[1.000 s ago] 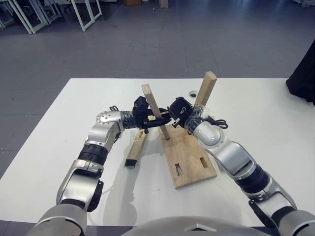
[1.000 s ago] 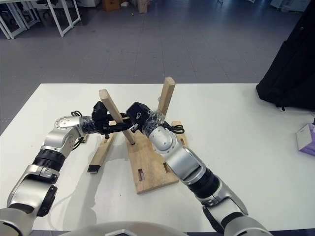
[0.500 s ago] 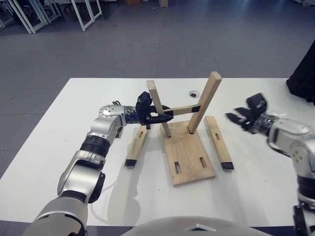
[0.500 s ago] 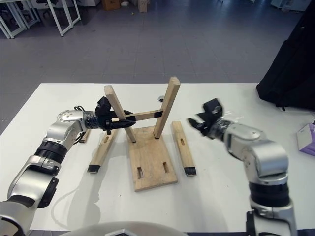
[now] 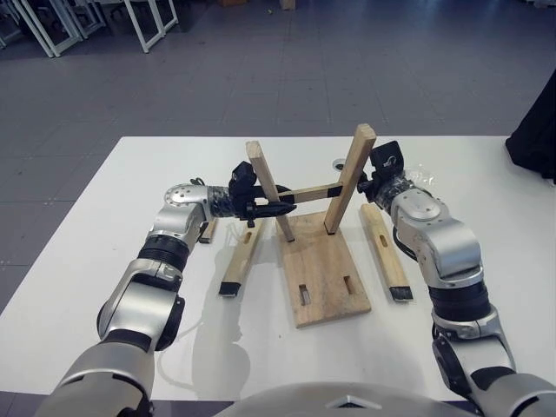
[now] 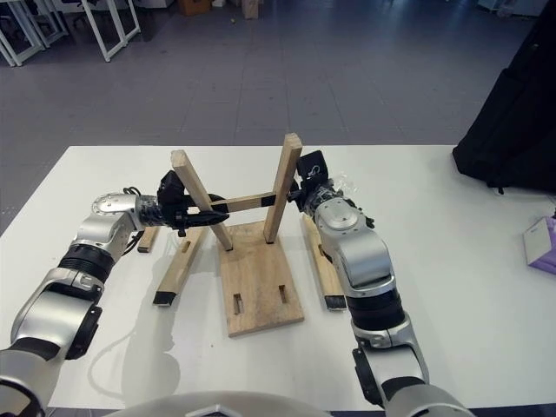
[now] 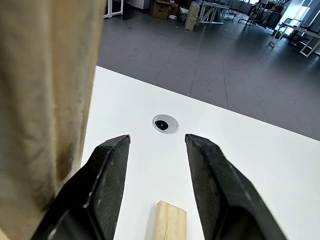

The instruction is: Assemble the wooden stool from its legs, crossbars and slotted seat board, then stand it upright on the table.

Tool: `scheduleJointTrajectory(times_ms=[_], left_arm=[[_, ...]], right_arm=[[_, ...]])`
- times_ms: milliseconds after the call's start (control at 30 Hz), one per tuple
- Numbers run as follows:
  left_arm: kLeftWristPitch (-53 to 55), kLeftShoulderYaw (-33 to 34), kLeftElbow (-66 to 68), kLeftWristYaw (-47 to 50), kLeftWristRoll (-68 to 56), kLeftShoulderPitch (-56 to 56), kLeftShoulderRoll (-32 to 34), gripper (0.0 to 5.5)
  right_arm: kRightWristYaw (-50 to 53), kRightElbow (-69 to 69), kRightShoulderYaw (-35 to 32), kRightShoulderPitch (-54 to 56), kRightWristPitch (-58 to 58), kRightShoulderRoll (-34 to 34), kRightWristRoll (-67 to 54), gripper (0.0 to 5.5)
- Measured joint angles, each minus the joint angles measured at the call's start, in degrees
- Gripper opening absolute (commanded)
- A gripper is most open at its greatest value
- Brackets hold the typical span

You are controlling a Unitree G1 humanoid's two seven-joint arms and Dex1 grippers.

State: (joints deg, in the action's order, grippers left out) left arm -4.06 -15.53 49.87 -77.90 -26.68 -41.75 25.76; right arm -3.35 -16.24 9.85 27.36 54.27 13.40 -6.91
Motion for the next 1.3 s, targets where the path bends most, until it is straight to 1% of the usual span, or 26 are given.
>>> scheduleJointTrajectory(times_ms=[100,133,200,233,300,367,433,467,533,667,767,933,1033,1100,1167,1233,1300], left_arm=[[-3.47,0.11,3.61,-1.13,0.02,-1.25,-0.96,2.03],[-3.93,0.21,4.63,-1.56,0.07,-1.70,-1.25,2.03],[-5.22,0.53,7.17,-2.45,0.30,-2.82,-1.84,2.03],[-5.38,0.55,8.33,-2.75,0.95,-3.73,-2.11,2.03],[-5.52,0.56,10.82,-2.97,2.95,-6.11,-3.11,2.03],[-6.01,0.77,12.39,-3.08,4.12,-7.51,-3.83,2.03],[-6.53,1.42,13.08,-3.48,5.24,-8.01,-4.15,2.52],[-8.35,1.29,13.38,-3.37,8.34,-8.43,-4.00,2.66],[-8.65,0.61,14.64,-3.37,11.84,-8.50,-4.55,3.08],[-9.59,1.87,15.72,-3.38,15.14,-9.11,-5.05,3.67],[-10.20,1.62,16.20,-4.86,18.84,-10.73,-3.57,4.23],[-10.06,0.74,17.41,-9.35,24.30,-12.01,2.53,4.23],[-8.69,3.37,17.42,-8.29,24.65,-12.28,6.50,4.23],[-3.19,5.08,14.30,-0.72,25.60,-12.17,8.89,4.23],[6.19,9.88,4.39,8.51,24.34,-8.75,10.39,4.23],[15.43,15.88,-10.05,20.42,22.99,-0.33,9.70,4.23],[21.74,20.55,-20.69,29.30,22.97,7.23,6.98,4.23]], right_arm=[[-8.11,-4.64,-0.06,-4.95,0.94,7.19,-1.83,2.04],[-11.41,-5.86,-0.07,-7.57,1.80,11.04,-2.52,2.04],[-19.30,-9.33,0.06,-13.85,4.45,21.04,-4.66,2.04],[-22.18,-11.24,0.32,-16.14,5.57,24.08,-5.64,2.04],[-26.91,-16.33,1.99,-18.84,7.08,26.86,-9.01,2.04],[-28.93,-18.78,5.25,-19.01,7.17,26.32,-10.66,2.04],[-28.90,-19.26,7.22,-19.00,7.17,25.46,-10.80,2.01],[-28.78,-19.36,8.09,-19.00,7.18,25.16,-10.82,2.01],[-28.37,-19.66,9.53,-19.20,7.17,24.40,-10.81,2.01],[-26.93,-19.51,9.58,-19.84,7.12,23.72,-10.64,2.01],[-25.41,-19.52,9.55,-20.57,7.12,22.86,-10.46,2.01],[-22.33,-19.69,9.32,-21.72,7.08,20.39,-9.97,2.01],[-20.98,-19.68,8.92,-21.75,7.09,19.39,-9.14,2.01],[-19.63,-20.03,7.95,-22.18,7.11,18.27,-9.05,2.01],[-18.38,-20.51,6.85,-22.76,7.13,17.36,-8.97,2.01],[-17.35,-21.01,6.51,-23.24,7.13,16.23,-8.97,2.01],[-16.44,-21.12,6.27,-23.51,7.13,15.46,-8.98,2.01]])
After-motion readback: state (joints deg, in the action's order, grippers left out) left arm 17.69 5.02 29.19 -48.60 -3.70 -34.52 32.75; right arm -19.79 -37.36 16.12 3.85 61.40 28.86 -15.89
